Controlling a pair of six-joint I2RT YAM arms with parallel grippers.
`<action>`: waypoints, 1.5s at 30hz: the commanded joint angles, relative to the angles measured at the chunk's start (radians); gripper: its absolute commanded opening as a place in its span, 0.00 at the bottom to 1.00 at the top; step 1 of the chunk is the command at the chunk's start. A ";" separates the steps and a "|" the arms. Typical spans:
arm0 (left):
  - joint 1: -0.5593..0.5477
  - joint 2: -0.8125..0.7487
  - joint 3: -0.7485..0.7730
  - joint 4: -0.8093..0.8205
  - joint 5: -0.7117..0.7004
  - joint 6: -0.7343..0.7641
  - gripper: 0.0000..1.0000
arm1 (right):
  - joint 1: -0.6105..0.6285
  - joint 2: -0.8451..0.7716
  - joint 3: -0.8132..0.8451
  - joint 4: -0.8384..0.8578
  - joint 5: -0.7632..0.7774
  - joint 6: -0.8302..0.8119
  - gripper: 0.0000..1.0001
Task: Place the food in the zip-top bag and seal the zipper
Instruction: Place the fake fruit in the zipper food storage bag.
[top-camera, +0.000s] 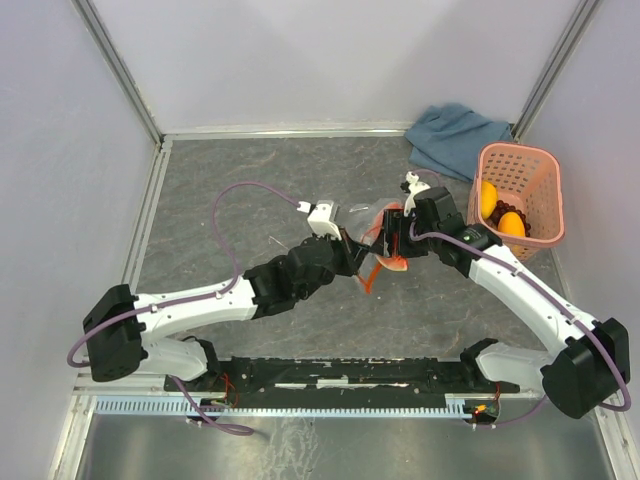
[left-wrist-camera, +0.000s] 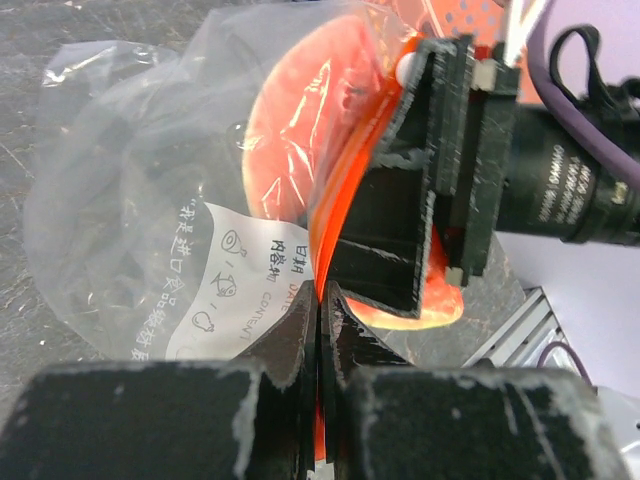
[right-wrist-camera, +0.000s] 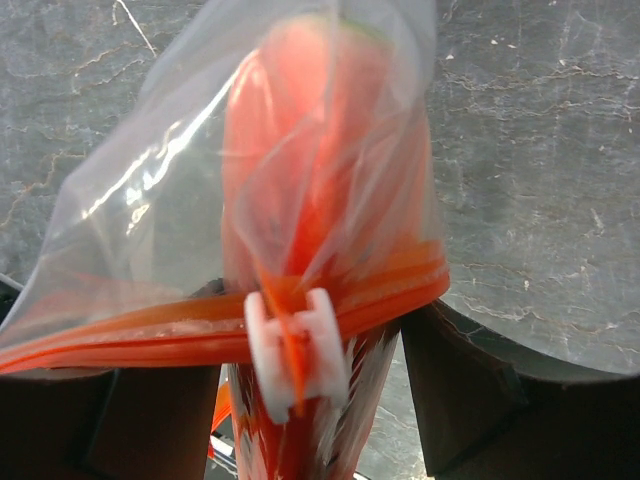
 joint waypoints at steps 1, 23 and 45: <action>0.043 -0.036 -0.017 0.044 -0.006 -0.113 0.03 | -0.003 -0.001 0.041 0.071 -0.059 0.010 0.59; 0.171 -0.080 -0.122 0.118 0.064 -0.243 0.03 | 0.006 0.120 0.130 0.154 -0.273 0.136 0.73; 0.170 -0.111 -0.183 0.240 0.151 -0.374 0.03 | 0.048 0.196 0.086 0.241 -0.062 0.171 0.77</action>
